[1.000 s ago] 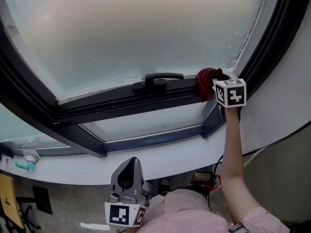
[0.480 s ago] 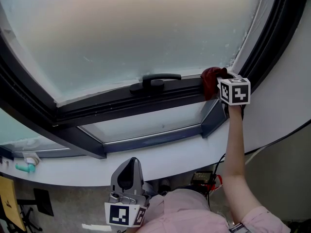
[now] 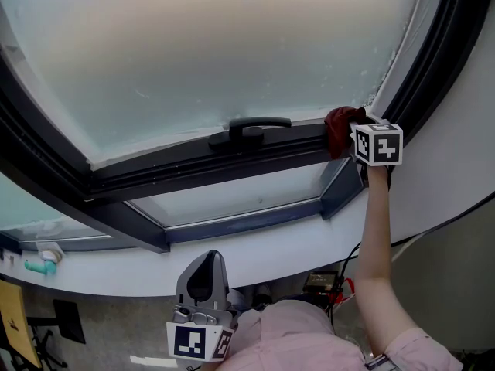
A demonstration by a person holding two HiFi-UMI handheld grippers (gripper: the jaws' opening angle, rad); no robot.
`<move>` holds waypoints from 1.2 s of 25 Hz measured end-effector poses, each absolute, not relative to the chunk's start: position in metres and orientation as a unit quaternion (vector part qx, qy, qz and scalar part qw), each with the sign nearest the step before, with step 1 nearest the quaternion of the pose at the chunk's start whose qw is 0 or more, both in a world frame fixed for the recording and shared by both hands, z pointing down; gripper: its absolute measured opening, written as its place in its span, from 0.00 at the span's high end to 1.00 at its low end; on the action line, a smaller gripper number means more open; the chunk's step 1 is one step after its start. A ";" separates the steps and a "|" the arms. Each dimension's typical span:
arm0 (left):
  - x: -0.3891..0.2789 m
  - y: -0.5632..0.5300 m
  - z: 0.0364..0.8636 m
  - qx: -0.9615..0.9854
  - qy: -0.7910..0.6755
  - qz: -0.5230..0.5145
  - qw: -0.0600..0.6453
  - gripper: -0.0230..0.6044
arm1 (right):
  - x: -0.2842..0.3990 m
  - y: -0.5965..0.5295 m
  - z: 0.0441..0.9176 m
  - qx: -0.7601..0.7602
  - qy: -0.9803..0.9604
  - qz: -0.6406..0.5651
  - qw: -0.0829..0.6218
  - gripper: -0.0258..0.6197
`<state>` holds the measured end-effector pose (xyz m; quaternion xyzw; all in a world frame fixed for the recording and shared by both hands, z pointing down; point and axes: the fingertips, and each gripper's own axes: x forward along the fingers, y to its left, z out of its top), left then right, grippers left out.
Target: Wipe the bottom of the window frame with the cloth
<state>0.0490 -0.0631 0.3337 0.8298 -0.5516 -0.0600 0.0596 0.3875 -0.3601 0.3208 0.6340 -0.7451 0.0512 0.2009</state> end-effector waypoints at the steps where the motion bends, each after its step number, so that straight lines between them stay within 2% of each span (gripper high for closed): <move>1: 0.048 -0.063 0.334 0.830 -0.552 -0.060 0.060 0.97 | 0.389 -0.360 0.321 0.635 -0.744 0.052 0.201 0.86; 30: 0.034 -0.071 0.335 0.826 -0.556 -0.061 0.065 0.97 | 0.414 -0.364 0.320 0.668 -0.710 0.070 0.210 0.85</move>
